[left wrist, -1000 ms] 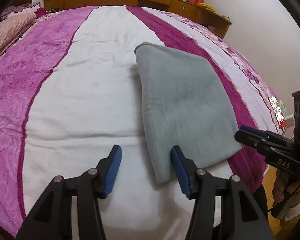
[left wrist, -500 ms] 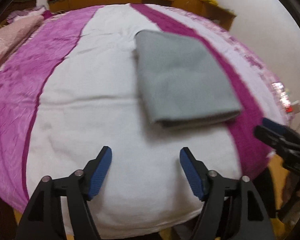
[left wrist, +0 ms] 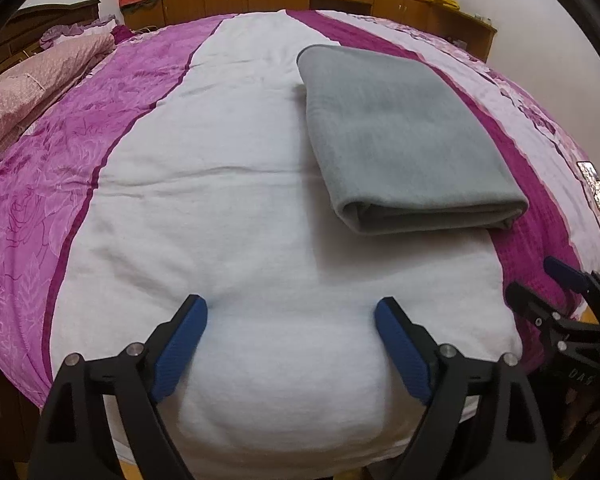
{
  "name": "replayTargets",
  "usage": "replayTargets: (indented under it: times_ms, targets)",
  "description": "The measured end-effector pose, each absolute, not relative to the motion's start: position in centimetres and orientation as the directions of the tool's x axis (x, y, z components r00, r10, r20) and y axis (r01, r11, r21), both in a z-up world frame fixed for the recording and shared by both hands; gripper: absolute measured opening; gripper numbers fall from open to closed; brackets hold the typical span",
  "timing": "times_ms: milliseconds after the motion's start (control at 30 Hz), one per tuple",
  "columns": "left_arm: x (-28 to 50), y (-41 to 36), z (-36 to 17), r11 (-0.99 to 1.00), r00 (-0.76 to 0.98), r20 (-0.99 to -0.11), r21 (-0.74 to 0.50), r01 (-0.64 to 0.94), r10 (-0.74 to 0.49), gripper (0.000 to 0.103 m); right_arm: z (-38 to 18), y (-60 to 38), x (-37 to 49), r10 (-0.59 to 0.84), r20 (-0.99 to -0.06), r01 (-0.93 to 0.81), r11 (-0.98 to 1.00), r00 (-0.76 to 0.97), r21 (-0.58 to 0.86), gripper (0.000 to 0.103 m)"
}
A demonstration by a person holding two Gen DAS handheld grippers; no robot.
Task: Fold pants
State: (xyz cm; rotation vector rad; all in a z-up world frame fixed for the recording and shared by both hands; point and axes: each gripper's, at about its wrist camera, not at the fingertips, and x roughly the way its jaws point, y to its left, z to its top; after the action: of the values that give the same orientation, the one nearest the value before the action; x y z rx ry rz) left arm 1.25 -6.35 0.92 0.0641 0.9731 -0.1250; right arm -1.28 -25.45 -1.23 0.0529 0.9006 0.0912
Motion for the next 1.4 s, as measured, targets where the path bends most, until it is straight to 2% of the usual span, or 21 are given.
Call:
replayTargets:
  times_ms: [367,1400]
  targets:
    - [1.14,-6.27,0.89,0.991,0.562,-0.822,-0.015,0.136,-0.089,0.091,-1.56,-25.26,-1.04,0.095,-0.776,-0.058,0.995,0.624,0.075,0.091]
    - [1.12,-6.47,0.93,0.990,0.564,-0.821,-0.013,0.141,-0.092,0.092,-1.60,-25.24,-1.05,0.095,-0.775,-0.058,0.995,0.624,0.076,0.092]
